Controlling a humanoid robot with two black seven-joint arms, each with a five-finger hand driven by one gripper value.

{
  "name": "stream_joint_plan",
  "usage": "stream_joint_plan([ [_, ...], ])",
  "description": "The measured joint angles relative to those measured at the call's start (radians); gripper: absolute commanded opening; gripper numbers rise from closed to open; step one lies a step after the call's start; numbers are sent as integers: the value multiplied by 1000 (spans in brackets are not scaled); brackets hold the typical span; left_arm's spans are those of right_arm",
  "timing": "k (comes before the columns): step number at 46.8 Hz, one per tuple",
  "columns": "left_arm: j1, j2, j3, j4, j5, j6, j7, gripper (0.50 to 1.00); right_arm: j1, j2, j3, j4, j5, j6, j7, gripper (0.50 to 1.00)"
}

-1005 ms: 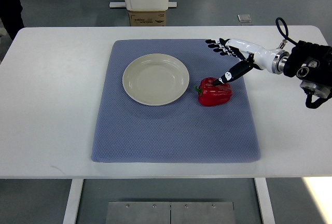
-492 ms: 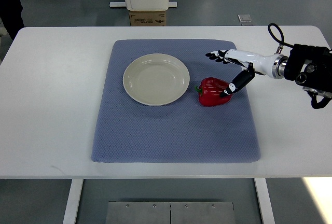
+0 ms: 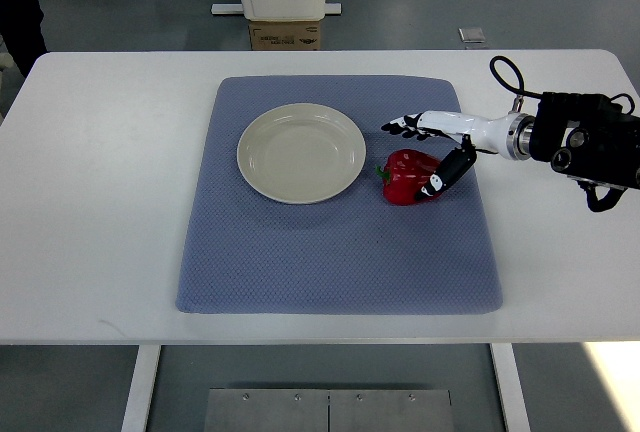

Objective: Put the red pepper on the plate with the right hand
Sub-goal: 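Close the right hand fingers around the red bell pepper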

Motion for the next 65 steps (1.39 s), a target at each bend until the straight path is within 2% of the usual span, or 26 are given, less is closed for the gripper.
stream_joint_plan([
  [17,0,0,0,0,0,0,0,1000,-12,7,-9,-5,-19,-4,0,878],
  [38,0,0,0,0,0,0,0,1000,-28,14,-9,-7,-19,-10,-1,855],
  [50,0,0,0,0,0,0,0,1000,-39,18,-8,-16,-19,-12,-6,749],
  [56,0,0,0,0,0,0,0,1000,-40,18,-6,-17,-18,-12,-6,659],
  [61,0,0,0,0,0,0,0,1000,-40,18,-6,-23,-18,-12,-7,514],
  [62,0,0,0,0,0,0,0,1000,-40,18,-6,-25,-18,-13,-7,500],
  [65,0,0,0,0,0,0,0,1000,-40,18,-5,-26,-17,-13,-7,500],
])
